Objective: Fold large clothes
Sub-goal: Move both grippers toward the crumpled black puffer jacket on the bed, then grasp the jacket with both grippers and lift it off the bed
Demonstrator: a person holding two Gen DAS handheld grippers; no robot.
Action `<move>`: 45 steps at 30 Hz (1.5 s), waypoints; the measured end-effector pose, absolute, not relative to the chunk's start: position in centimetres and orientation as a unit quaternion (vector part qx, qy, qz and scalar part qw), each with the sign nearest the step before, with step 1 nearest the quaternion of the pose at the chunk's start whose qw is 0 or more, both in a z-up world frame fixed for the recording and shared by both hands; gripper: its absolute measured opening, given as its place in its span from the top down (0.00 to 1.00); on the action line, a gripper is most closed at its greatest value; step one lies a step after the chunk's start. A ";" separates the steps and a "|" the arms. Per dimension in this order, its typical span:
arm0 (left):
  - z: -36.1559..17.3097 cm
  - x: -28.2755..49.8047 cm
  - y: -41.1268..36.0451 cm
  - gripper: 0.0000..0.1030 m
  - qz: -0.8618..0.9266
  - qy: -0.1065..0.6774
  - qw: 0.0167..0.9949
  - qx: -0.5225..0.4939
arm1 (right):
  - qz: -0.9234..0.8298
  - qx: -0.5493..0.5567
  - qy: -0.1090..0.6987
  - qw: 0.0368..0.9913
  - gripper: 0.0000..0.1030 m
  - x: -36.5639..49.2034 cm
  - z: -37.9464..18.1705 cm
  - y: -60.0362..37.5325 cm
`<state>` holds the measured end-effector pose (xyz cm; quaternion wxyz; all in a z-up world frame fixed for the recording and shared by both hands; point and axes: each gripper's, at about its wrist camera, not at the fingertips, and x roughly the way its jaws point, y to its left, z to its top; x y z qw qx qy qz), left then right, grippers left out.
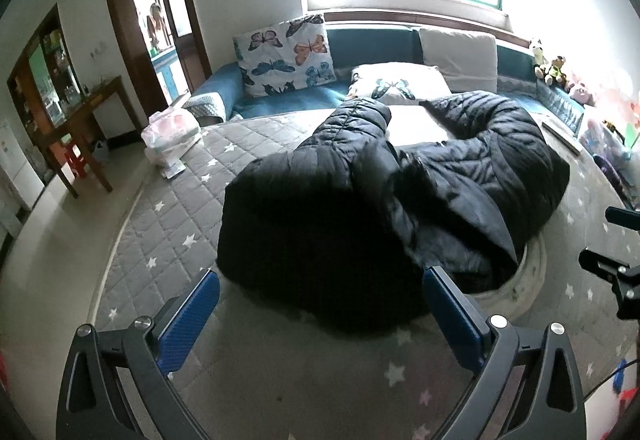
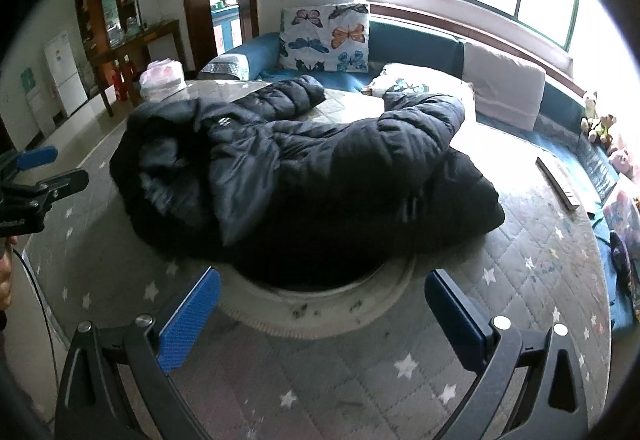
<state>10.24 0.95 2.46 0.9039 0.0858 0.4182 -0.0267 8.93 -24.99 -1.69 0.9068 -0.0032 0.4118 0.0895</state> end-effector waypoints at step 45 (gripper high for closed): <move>3.5 -1.4 -3.9 0.91 -0.263 0.443 0.843 0.152 | 0.106 0.008 0.395 0.912 0.86 0.5 3.5 -29.9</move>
